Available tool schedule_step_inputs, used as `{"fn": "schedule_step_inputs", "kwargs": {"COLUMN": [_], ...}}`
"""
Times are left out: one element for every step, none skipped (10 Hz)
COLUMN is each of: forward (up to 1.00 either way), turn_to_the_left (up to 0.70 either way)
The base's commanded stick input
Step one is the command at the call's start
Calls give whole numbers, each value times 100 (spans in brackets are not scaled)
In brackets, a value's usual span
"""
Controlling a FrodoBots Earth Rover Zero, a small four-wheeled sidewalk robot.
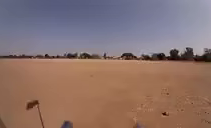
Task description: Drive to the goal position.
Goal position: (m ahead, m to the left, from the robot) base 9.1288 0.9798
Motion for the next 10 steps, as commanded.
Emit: {"fn": "schedule_step_inputs", "kwargs": {"forward": [70, 70, 70, 70, 70, 70, 70, 70, 70, 70], "turn_to_the_left": [0, 0, 0, 0, -35, -35, -35, -23, -8, 0]}}
